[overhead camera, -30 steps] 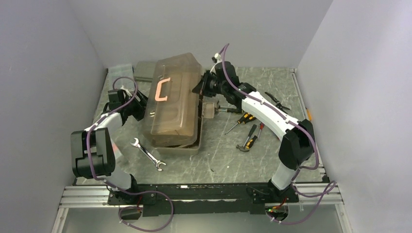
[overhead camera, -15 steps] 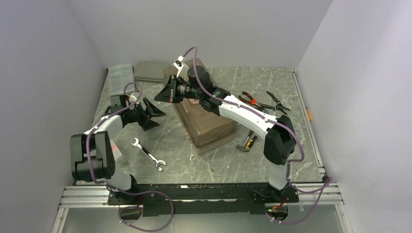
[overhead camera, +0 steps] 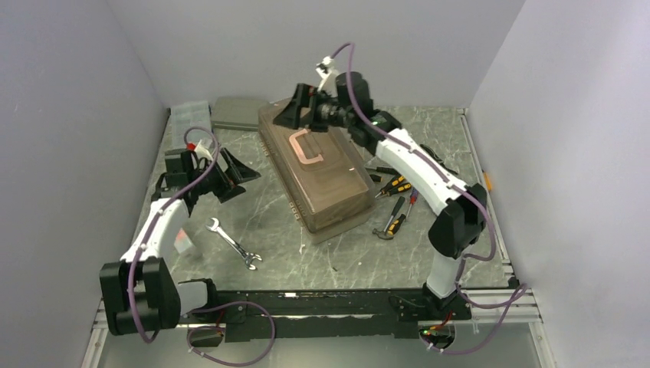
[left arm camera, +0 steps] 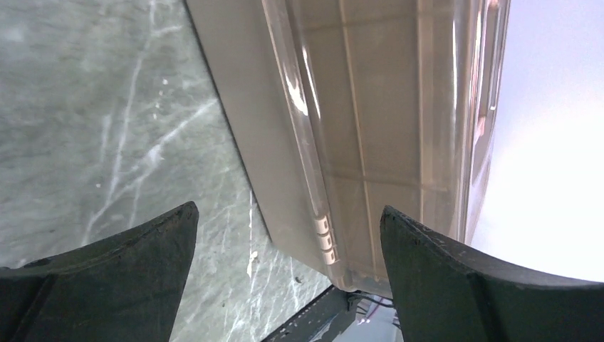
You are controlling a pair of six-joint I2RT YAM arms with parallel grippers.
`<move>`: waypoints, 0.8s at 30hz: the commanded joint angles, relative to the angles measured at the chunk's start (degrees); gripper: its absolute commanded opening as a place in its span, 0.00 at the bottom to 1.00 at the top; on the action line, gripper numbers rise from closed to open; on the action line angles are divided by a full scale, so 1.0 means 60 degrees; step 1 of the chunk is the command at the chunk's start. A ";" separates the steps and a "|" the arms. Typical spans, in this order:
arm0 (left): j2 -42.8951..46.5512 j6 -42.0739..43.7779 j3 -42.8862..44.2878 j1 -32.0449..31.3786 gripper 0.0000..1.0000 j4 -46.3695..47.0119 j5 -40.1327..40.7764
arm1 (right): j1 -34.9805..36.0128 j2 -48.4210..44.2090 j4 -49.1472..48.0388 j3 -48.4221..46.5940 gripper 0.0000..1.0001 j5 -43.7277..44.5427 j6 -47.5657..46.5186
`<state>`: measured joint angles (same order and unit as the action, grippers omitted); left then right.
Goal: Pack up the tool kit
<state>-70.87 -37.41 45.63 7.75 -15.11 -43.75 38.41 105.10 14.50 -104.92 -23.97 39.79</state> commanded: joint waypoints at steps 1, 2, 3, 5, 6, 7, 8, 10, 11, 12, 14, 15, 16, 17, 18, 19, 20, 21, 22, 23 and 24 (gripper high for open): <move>0.0796 -0.1167 -0.0611 -0.0975 0.99 0.1291 0.1103 | -0.1213 -0.1090 0.1074 0.0568 1.00 0.0278 -0.0995; 0.0877 -0.1363 -0.0728 -0.1182 0.99 0.1466 0.1297 | -0.1533 -0.1197 0.1088 0.0806 1.00 0.0097 -0.1053; 0.0945 -0.1709 -0.0874 -0.1380 0.99 0.1693 0.1548 | -0.1913 -0.1273 0.1149 0.1007 1.00 -0.0051 -0.1156; 0.1116 -0.2228 -0.1240 -0.1841 0.99 0.2306 0.1849 | -0.2347 -0.1387 0.1353 0.1302 1.00 -0.0132 -0.1343; 0.1213 -0.2442 -0.1396 -0.2005 0.99 0.2560 0.2048 | -0.2667 -0.1425 0.1411 0.1457 1.00 -0.0193 -0.1442; 0.1315 -0.2604 -0.1520 -0.2177 0.99 0.2841 0.2329 | -0.2865 -0.1426 0.1469 0.1591 1.00 -0.0295 -0.1608; 0.1390 -0.2724 -0.1618 -0.2318 0.99 0.3043 0.2483 | -0.3005 -0.1358 0.1592 0.1630 1.00 -0.0358 -0.1767; 0.1380 -0.2919 -0.1778 -0.2504 0.99 0.3580 0.2524 | -0.3201 -0.1083 0.2001 0.1558 1.00 -0.0393 -0.2053; 0.1318 -0.2981 -0.1777 -0.2551 0.99 0.3697 0.2498 | -0.3254 -0.0931 0.2136 0.1531 1.00 -0.0469 -0.2181; 0.1251 -0.2994 -0.1751 -0.2584 0.99 0.3737 0.2468 | -0.3282 -0.0791 0.2250 0.1505 1.00 -0.0594 -0.2287; 0.1193 -0.2945 -0.1695 -0.2623 0.99 0.3735 0.2430 | -0.3275 -0.0512 0.2547 0.1387 0.97 -0.0665 -0.2543; 0.1199 -0.2925 -0.1677 -0.2624 0.99 0.3737 0.2428 | -0.3225 -0.0404 0.2686 0.1323 0.94 -0.0701 -0.2704; 0.1207 -0.2879 -0.1641 -0.2624 0.99 0.3698 0.2433 | -0.3172 -0.0339 0.2802 0.1285 0.91 -0.0694 -0.2814; 0.1207 -0.2826 -0.1587 -0.2628 0.99 0.3637 0.2442 | -0.3124 -0.0289 0.2905 0.1260 0.89 -0.0655 -0.2936; 0.1183 -0.2775 -0.1522 -0.2625 0.99 0.3552 0.2424 | -0.3100 -0.0240 0.2989 0.1254 0.87 -0.0630 -0.3031; 0.1127 -0.2708 -0.1430 -0.2624 0.99 0.3463 0.2382 | -0.3088 -0.0201 0.3063 0.1246 0.83 -0.0577 -0.3074; 0.1066 -0.2611 -0.1323 -0.2624 0.99 0.3333 0.2342 | -0.3062 -0.0169 0.3137 0.1255 0.79 -0.0479 -0.3135; 0.0987 -0.2547 -0.1205 -0.2624 0.99 0.3227 0.2287 | -0.3033 -0.0147 0.3199 0.1262 0.74 -0.0388 -0.3183; 0.0919 -0.2489 -0.1095 -0.2624 0.99 0.3128 0.2238 | -0.2965 -0.0157 0.3302 0.1248 0.69 -0.0109 -0.3262; 0.0854 -0.2429 -0.0973 -0.2624 0.99 0.3005 0.2203 | -0.2853 -0.0160 0.3423 0.1201 0.63 0.0202 -0.3397; 0.0798 -0.2346 -0.0881 -0.2632 0.99 0.2917 0.2180 | -0.2712 -0.0164 0.3590 0.1102 0.58 0.0570 -0.3517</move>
<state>-64.99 -53.45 35.97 -7.75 2.83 -30.09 20.29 104.92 32.69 -95.61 -25.58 22.81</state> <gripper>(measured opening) 0.994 0.660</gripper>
